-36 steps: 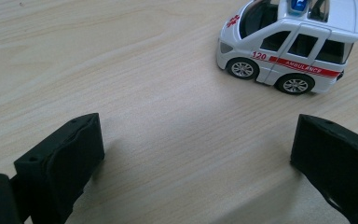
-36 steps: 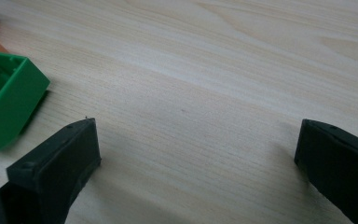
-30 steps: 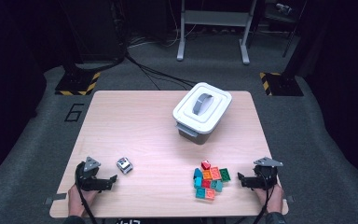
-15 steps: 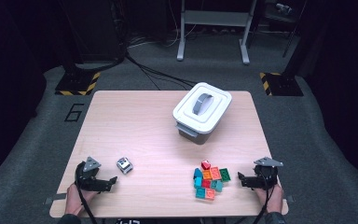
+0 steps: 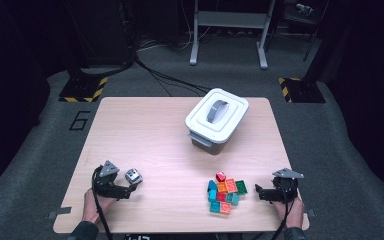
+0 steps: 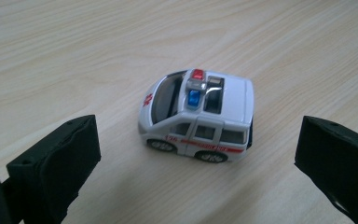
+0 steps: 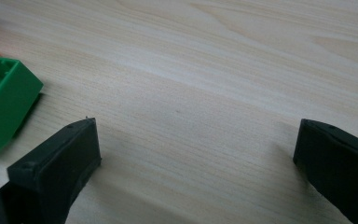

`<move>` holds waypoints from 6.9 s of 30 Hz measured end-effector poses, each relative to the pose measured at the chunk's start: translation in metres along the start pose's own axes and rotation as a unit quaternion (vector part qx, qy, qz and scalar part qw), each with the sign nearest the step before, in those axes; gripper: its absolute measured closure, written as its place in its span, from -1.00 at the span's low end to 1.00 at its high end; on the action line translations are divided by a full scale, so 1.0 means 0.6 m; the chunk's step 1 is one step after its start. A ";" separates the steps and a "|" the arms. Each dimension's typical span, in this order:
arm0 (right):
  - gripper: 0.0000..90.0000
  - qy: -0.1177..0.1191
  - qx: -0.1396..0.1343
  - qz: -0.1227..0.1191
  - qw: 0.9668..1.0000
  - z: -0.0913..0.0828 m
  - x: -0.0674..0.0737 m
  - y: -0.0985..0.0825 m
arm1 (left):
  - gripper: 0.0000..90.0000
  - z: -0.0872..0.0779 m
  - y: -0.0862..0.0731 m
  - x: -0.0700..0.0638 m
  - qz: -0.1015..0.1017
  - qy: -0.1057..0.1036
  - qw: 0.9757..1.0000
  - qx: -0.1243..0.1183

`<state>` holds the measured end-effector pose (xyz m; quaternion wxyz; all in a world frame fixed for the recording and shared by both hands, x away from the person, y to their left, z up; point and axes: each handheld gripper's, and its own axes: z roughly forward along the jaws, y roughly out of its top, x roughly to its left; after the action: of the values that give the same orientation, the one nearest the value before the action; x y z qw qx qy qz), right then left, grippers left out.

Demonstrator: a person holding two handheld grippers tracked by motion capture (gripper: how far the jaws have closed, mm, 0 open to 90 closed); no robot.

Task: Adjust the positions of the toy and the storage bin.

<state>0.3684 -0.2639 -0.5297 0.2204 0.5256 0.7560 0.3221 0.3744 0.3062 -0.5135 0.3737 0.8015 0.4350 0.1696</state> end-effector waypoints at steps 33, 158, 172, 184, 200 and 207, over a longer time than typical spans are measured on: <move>-0.98 -0.007 0.000 0.000 1.000 -0.001 -0.002 0.000 | -0.46 0.040 0.006 -0.001 -0.013 0.003 1.000 -0.002; -0.98 0.009 0.027 0.000 1.000 -0.004 -0.012 0.017 | -1.00 -0.019 -0.058 0.006 -0.012 0.056 0.998 0.020; -0.99 0.034 0.022 -0.031 0.999 -0.020 0.020 0.094 | -1.00 -0.020 -0.058 0.004 -0.005 0.044 0.999 0.024; -1.00 0.067 0.001 -0.072 0.995 -0.042 0.061 0.185 | -1.00 -0.019 -0.058 0.003 -0.008 0.047 0.999 0.021; -0.96 0.095 -0.012 -0.123 0.988 -0.050 0.119 0.296 | -0.99 -0.018 -0.058 0.004 -0.008 0.047 0.999 0.020; -0.78 0.108 -0.020 -0.150 0.983 -0.034 0.147 0.334 | -0.99 -0.018 -0.058 0.004 -0.009 0.048 0.999 0.020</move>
<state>0.4549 -0.1384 -0.3711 0.1935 0.3638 0.8390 0.3554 0.3492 0.3249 -0.5323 0.3380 0.7959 0.4625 0.1959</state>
